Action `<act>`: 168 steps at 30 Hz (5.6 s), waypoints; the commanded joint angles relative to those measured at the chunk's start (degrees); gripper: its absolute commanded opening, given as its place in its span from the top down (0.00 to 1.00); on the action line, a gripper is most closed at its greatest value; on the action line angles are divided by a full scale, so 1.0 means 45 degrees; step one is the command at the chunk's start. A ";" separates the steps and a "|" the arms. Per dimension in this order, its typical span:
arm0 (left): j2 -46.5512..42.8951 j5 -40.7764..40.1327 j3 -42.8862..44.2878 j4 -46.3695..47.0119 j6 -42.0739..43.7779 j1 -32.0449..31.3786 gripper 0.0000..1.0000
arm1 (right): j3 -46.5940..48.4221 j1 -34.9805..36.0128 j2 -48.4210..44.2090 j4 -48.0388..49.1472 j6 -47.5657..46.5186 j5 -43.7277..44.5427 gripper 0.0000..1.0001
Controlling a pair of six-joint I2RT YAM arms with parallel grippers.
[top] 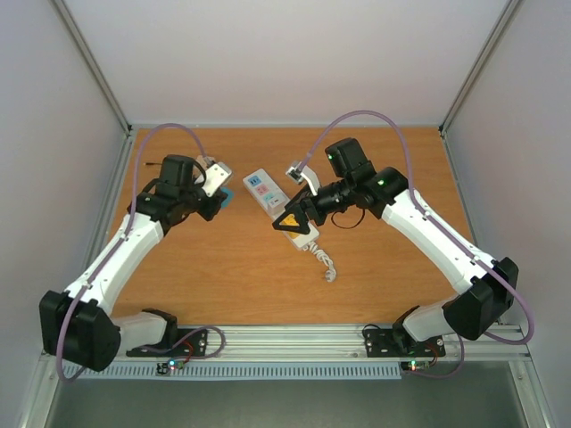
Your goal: Pull the plug off the socket
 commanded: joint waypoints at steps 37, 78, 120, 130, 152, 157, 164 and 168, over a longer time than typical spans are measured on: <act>0.6836 -0.8475 -0.0051 0.6230 0.4421 0.0504 0.99 | -0.0409 -0.0064 -0.0322 0.0338 0.0104 0.0531 0.02; 0.8421 -0.8315 0.0613 0.5965 0.4057 0.0491 0.62 | -0.0292 -0.0065 0.0036 0.0275 0.0077 0.0473 0.01; 0.4604 0.1641 0.2699 0.0071 -0.0701 -0.2788 0.10 | -1.0199 -0.1265 -0.0841 1.2756 0.2832 0.6518 0.01; 0.5739 0.0862 0.2713 0.0398 -0.0969 -0.3977 0.09 | -1.0123 -0.0397 -0.0083 1.3194 0.2911 0.7881 0.02; 0.8001 0.0023 0.3928 0.0691 -0.1246 -0.4708 0.14 | -1.1036 0.0756 0.1007 1.4970 0.5086 0.9012 0.01; 0.8048 -0.0046 0.4026 0.0678 -0.1103 -0.4709 0.18 | -1.1346 0.0755 0.1310 1.5698 0.4705 0.8652 0.02; 0.7718 -0.0004 0.3887 0.0447 -0.0702 -0.4717 0.20 | -1.1172 0.0776 0.2554 1.6362 0.4502 0.8830 0.07; 0.7793 -0.0168 0.3757 0.0318 -0.0541 -0.4712 0.22 | -1.1186 0.0839 0.2688 1.6783 0.4242 0.9121 0.08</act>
